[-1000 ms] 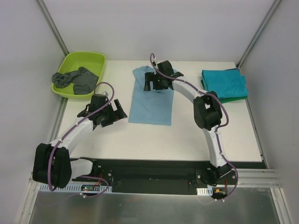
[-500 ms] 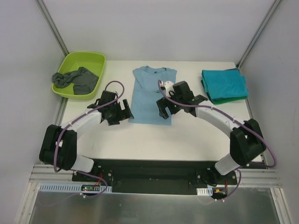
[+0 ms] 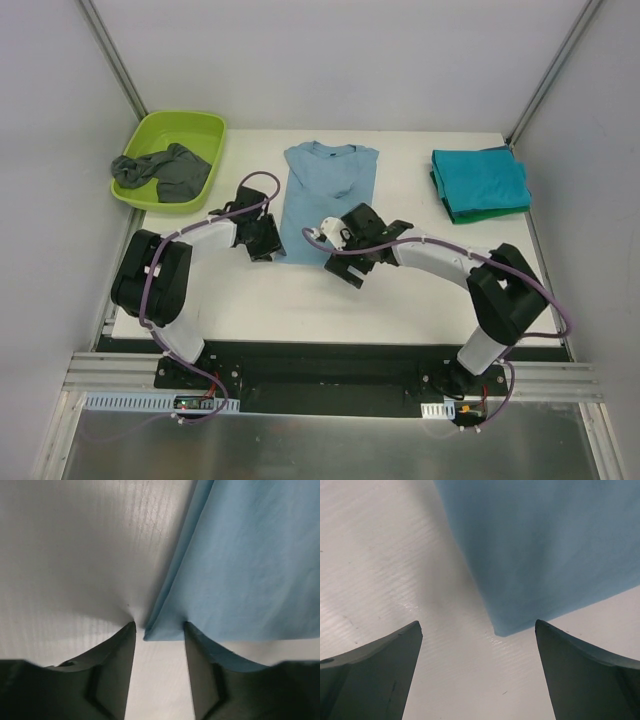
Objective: Fold and stack the t-shirts
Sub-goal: Grab one side of the 2/3 rectangular tshirt with both arms
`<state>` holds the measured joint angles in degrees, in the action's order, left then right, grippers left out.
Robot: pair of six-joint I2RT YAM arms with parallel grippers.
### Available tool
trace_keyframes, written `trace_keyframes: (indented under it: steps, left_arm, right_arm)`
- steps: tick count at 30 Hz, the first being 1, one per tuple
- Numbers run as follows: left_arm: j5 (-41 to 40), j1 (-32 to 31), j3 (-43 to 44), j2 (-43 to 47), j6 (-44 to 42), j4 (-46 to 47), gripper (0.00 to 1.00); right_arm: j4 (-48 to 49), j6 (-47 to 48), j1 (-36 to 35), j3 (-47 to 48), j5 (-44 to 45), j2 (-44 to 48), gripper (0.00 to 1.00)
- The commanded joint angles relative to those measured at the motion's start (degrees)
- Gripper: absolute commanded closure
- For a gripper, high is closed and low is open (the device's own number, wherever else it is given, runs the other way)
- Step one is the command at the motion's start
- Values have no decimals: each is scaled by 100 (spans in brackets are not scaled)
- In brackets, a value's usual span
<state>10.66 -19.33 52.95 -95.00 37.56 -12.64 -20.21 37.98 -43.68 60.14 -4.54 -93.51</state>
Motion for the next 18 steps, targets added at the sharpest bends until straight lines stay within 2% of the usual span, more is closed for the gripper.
trace_keyframes:
  steps: [1, 3, 5, 6, 11, 17, 18]
  left_arm:
    - [-283, -79, 119, -308, 137, -159, 64]
    - [-275, -97, 137, -361, 155, -168, 81]
    - [-370, -106, 128, -405, 164, -186, 97]
    - [-441, -106, 137, -414, 190, -186, 100]
    - [-722, -106, 233, -423, 129, -221, 100]
    - [-898, -97, 216, -265, 85, -256, 100]
    - [-881, -88, 190, -221, 102, -265, 100]
  right_arm:
    - [-317, 658, -70, 419, 269, -351, 5]
    - [-387, 685, -114, 507, 365, -518, 7]
    - [-458, 720, -158, 560, 418, -676, 15]
    - [-519, 711, -176, 595, 662, -755, 16]
    - [-598, 641, -211, 631, 963, -975, 21]
    - [-730, 518, -237, 639, 876, -1116, 53]
    - [-835, 483, -246, 674, 841, -1160, 56]
